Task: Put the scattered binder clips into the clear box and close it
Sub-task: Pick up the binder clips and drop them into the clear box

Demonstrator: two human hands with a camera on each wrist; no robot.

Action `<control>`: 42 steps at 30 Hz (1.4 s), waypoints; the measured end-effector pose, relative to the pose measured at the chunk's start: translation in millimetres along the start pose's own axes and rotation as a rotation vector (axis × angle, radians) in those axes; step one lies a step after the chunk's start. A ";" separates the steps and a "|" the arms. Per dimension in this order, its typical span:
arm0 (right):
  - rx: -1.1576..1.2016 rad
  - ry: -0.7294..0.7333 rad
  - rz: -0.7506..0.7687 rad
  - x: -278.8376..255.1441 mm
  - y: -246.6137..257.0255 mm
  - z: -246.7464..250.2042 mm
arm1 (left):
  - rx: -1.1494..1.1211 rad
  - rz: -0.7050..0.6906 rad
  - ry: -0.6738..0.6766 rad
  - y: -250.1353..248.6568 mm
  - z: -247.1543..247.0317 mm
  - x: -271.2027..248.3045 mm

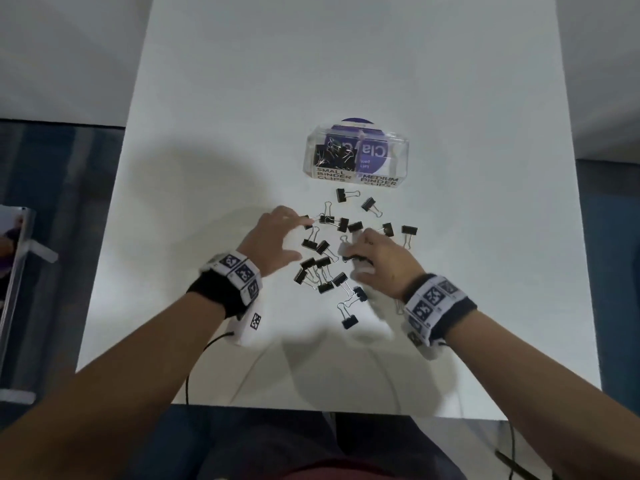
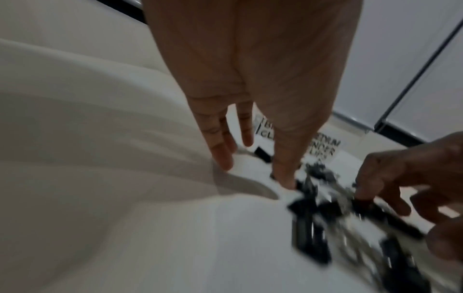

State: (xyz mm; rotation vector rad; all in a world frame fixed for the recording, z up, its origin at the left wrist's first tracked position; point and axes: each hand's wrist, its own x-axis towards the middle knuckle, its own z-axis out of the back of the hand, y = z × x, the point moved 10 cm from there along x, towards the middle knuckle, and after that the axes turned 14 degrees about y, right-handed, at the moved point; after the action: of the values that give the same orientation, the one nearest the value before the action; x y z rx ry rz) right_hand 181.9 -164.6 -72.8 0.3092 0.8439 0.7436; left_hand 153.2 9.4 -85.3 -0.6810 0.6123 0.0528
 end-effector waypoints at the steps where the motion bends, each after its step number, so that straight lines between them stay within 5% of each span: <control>1: -0.022 0.001 0.000 -0.6 -1.9 -9.1 | 0.017 -0.014 0.011 -0.8 -6.6 -2.2; 10: 0.194 -0.379 -0.025 -37.1 -20.8 21.0 | -0.098 -0.020 -0.145 11.5 -13.1 -28.0; 15: 0.140 -0.180 -0.063 -42.0 0.4 -19.4 | 0.068 -0.118 0.104 -11.1 -54.4 -34.5; 18: 0.051 -0.068 -0.135 -36.7 6.1 -50.5 | 0.191 -0.114 0.107 -19.4 -61.1 -31.6; 24: 0.178 -0.245 -0.106 -35.7 0.0 -48.0 | 0.204 -0.141 0.068 -26.6 -56.1 -29.0; 30: 0.749 -0.363 -0.274 -49.9 -55.5 -38.8 | 0.219 -0.018 0.033 -20.1 -50.9 -30.0; 35: 1.556 -0.482 -0.148 -66.0 -73.1 -28.5 | 0.259 0.059 0.021 -22.6 -46.9 -25.5; 38: 1.913 -0.522 -0.063 -67.6 -76.5 -19.2 | 0.038 0.090 -0.091 -15.5 -31.3 -25.4; 42: 1.667 -0.563 -0.203 -64.0 -85.2 -4.2 | -0.834 0.123 -0.167 11.3 -28.5 -23.0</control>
State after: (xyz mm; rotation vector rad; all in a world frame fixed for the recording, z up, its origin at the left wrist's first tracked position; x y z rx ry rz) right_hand 190.8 -270.3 -84.1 1.7784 0.7468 -0.4215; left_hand 116.9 4.4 -96.6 -1.4269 0.4569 0.4949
